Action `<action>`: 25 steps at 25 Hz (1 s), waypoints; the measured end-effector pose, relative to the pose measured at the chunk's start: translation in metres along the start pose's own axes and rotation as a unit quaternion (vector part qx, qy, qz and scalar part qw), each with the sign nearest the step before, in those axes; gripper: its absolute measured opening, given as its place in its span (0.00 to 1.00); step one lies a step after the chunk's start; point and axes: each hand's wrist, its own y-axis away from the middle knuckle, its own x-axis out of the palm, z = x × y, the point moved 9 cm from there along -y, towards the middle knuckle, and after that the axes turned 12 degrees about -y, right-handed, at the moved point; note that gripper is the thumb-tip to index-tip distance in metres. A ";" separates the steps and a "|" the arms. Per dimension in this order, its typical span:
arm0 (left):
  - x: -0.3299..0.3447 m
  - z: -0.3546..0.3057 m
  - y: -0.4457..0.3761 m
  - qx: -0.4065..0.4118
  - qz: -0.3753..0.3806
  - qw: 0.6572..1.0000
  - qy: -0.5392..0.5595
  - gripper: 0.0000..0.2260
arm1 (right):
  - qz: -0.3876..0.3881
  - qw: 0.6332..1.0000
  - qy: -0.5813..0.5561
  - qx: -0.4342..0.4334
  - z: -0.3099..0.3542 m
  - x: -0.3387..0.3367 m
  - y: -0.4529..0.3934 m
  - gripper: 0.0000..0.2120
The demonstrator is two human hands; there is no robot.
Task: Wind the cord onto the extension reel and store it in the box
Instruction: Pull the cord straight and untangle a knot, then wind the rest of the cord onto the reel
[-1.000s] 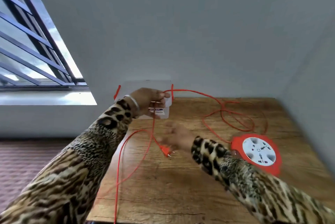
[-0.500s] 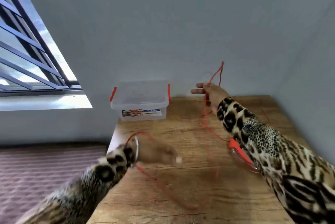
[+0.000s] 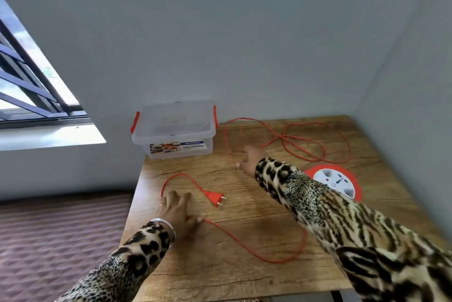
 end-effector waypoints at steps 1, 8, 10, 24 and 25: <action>-0.003 0.006 -0.006 -0.006 -0.005 1.000 0.002 0.35 | -0.010 1.000 -0.019 -0.017 0.003 0.006 0.003 0.22; -0.020 0.027 -0.035 -0.064 -0.008 0.998 0.024 0.26 | -0.144 0.979 -0.139 -0.030 -0.057 -0.043 0.025 0.12; -0.039 0.003 -0.031 -0.051 -0.055 0.997 -0.002 0.23 | -0.167 0.982 -0.084 -0.011 -0.095 -0.072 0.039 0.13; 0.012 -0.299 0.025 -0.097 0.192 0.749 0.627 0.06 | 0.002 0.981 0.177 0.079 -0.214 -0.117 0.085 0.30; 0.012 -0.299 0.024 -0.104 0.184 0.742 0.636 0.06 | -0.003 0.983 0.167 0.080 -0.217 -0.115 0.091 0.29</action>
